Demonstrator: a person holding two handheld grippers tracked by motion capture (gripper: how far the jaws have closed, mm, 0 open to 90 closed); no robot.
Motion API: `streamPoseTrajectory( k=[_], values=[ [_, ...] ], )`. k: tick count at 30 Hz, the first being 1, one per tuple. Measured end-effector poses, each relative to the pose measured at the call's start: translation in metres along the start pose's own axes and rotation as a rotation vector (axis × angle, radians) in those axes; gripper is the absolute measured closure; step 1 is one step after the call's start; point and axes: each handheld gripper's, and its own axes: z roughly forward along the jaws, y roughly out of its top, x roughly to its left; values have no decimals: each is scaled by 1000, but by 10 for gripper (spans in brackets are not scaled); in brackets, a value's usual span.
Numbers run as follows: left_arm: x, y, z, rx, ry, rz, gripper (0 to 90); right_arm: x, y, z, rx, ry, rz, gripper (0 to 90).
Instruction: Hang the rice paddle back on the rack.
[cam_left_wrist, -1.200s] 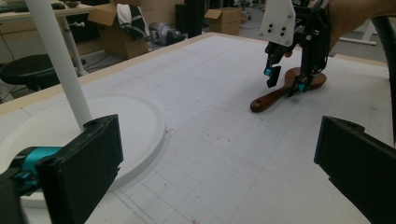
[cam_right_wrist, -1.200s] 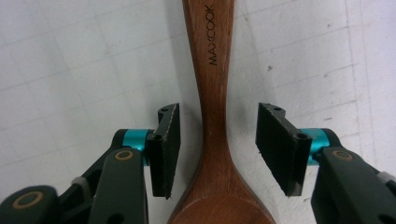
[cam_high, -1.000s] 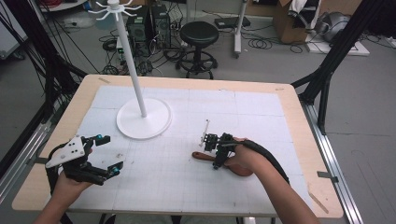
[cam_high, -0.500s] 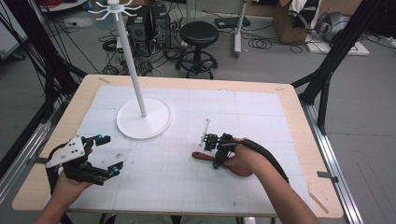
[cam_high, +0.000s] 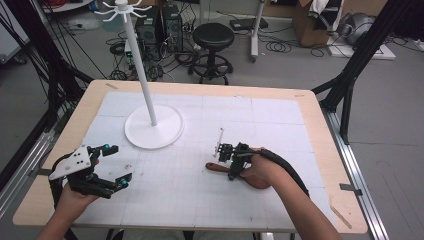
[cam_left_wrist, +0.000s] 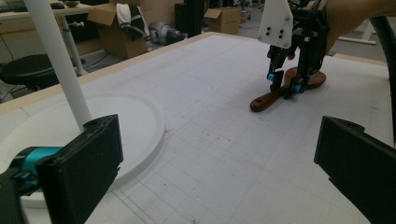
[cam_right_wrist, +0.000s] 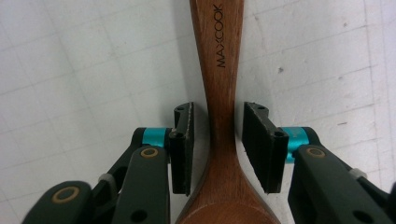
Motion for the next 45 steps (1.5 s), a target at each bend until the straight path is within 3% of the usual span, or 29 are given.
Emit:
streamPoseTrajectory(
  k=[10,23,28,31,39,45],
  values=[
    [0,0,0,0,-1,1,18,0,0,0,2,9,3,718],
    [-1,0,0,2,0,6,18,0,4,0,38,8,-39,719],
    [-2,0,1,3,0,5,18,2,5,0,46,4,-36,766],
    [-2,0,1,4,-2,8,17,3,5,0,41,-4,-50,774],
    [-2,0,1,4,-1,5,18,5,-1,0,2,-8,-12,781],
    [-1,0,1,2,1,4,18,3,-1,0,1,-11,-29,781]
  ],
)
